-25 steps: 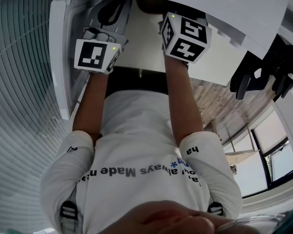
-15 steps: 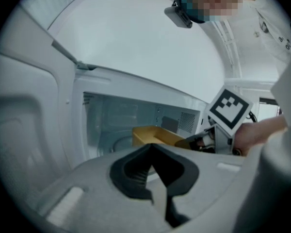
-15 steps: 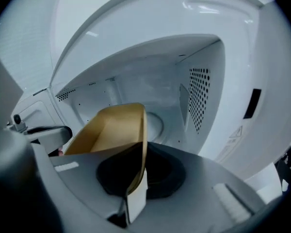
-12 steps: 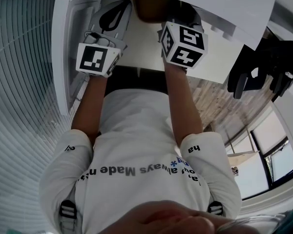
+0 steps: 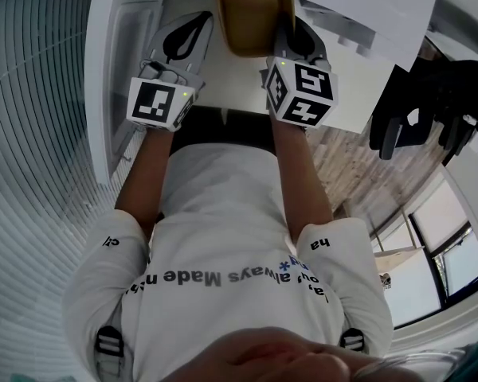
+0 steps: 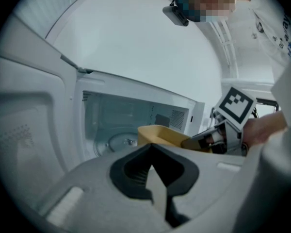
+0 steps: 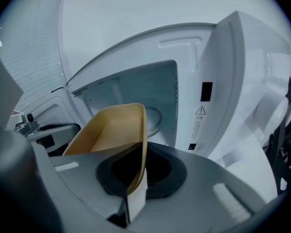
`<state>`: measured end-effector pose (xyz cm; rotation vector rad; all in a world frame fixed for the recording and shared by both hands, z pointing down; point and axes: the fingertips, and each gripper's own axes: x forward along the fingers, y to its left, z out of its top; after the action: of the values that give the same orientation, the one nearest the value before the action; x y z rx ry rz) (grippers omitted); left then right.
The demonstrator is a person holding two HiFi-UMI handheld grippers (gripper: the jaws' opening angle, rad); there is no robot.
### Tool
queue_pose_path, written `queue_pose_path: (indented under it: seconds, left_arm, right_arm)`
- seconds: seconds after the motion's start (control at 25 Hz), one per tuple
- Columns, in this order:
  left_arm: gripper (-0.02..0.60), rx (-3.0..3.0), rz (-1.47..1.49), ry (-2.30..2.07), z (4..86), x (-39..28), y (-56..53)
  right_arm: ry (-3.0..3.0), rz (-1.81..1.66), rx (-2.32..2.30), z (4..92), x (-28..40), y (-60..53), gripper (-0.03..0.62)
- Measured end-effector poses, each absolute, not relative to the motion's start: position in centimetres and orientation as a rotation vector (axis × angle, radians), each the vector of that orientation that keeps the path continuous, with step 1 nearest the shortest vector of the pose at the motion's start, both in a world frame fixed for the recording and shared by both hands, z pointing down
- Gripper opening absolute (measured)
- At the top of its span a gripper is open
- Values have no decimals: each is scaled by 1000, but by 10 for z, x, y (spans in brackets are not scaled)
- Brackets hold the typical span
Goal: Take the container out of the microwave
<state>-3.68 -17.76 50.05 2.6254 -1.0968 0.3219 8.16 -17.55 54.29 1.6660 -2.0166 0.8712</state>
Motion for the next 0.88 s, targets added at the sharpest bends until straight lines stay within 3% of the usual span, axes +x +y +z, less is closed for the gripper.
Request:
queue_pose_path:
  seconds: [0.88]
  left_arm:
    - [3,2671,276,-978,521,-5,-126]
  right_arm:
    - [-1953,925,1679,572,131,-85,3]
